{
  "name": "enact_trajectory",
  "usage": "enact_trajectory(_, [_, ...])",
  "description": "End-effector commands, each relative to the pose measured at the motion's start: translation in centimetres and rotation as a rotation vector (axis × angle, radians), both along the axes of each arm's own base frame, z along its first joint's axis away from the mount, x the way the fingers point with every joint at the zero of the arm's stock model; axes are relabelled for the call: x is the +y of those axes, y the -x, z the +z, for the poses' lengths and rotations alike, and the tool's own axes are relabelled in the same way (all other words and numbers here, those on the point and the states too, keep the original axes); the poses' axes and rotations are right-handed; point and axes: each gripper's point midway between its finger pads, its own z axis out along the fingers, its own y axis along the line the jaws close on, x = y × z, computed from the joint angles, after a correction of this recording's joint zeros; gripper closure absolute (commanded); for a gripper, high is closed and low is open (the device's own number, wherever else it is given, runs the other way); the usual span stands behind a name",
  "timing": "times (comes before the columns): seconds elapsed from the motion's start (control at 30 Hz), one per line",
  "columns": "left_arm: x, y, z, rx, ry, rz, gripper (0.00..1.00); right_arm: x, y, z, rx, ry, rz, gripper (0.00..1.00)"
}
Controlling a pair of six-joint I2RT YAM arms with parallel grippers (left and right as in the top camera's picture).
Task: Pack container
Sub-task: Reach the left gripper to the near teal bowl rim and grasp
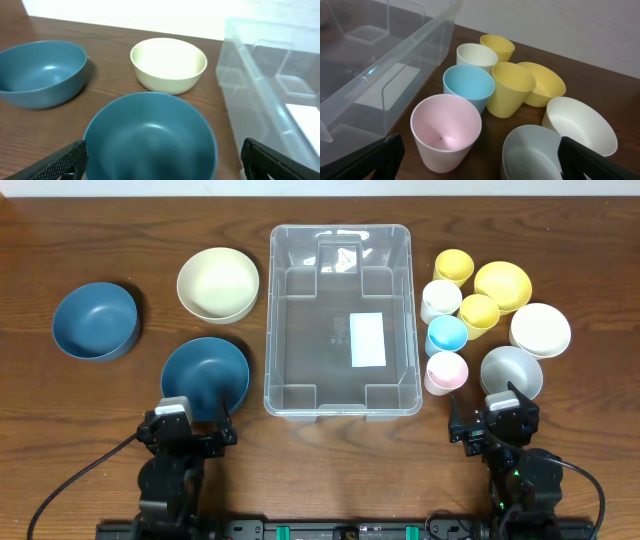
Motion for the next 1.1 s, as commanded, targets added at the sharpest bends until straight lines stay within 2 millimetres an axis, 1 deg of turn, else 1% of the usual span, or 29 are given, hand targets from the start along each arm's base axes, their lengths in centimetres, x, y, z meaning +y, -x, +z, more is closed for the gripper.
enact_trajectory(0.0, [0.0, 0.5, 3.3, -0.015, -0.003, -0.007, 0.02, 0.1, 0.0, -0.2, 0.005, -0.013, 0.003, 0.01])
enact_trajectory(0.1, [0.8, 0.7, 4.9, 0.075, -0.028, 0.036, 0.02, 0.1, 0.0, -0.2, 0.005, -0.013, 0.003, 0.01])
enact_trajectory(0.2, [0.7, -0.2, 6.6, 0.191, -0.047, 0.034, 0.02, 0.1, 0.0, -0.2, 0.005, -0.013, 0.003, 0.01])
enact_trajectory(0.27, [0.5, -0.9, 7.4, 0.289, -0.056, 0.028, 0.02, 0.1, 0.0, -0.2, 0.005, -0.013, 0.003, 0.01])
enact_trajectory(0.37, [0.4, -1.9, 7.6, 0.436, -0.074, 0.025, 0.02, 0.1, 0.0, -0.2, 0.005, -0.013, 0.003, 0.01])
enact_trajectory(0.43, [0.3, -2.2, 7.2, 0.531, -0.086, 0.024, 0.02, 0.1, 0.0, -0.2, 0.005, -0.013, 0.003, 0.01])
enact_trajectory(0.5, [0.2, -2.4, 6.2, 0.618, -0.093, 0.019, 0.02, 0.1, 0.0, -0.2, 0.005, -0.013, 0.003, 0.01])
enact_trajectory(0.57, [-0.6, -2.8, 5.1, 0.665, -0.071, -0.020, 0.02, 0.1, 0.0, -0.2, 0.005, -0.013, 0.003, 0.01])
enact_trajectory(0.77, [-0.6, -4.0, 3.3, 0.737, -0.076, -0.017, 0.02, 0.1, 0.0, -0.2, 0.005, -0.013, 0.003, 0.01])
enact_trajectory(0.83, [-0.1, -4.1, 2.7, 0.759, -0.011, 0.050, 0.02, 0.1, 0.0, -0.2, 0.005, -0.013, 0.003, 0.01])
enact_trajectory(0.9, [1.4, -3.8, 1.9, 0.791, 0.083, 0.166, 0.02, 0.1, 0.0, -0.2, 0.005, -0.013, 0.003, 0.01])
enact_trajectory(1.07, [4.1, -2.9, 1.0, 0.821, 0.193, 0.291, 0.02, 0.1, 0.0, -0.2, 0.005, -0.013, 0.003, 0.01])
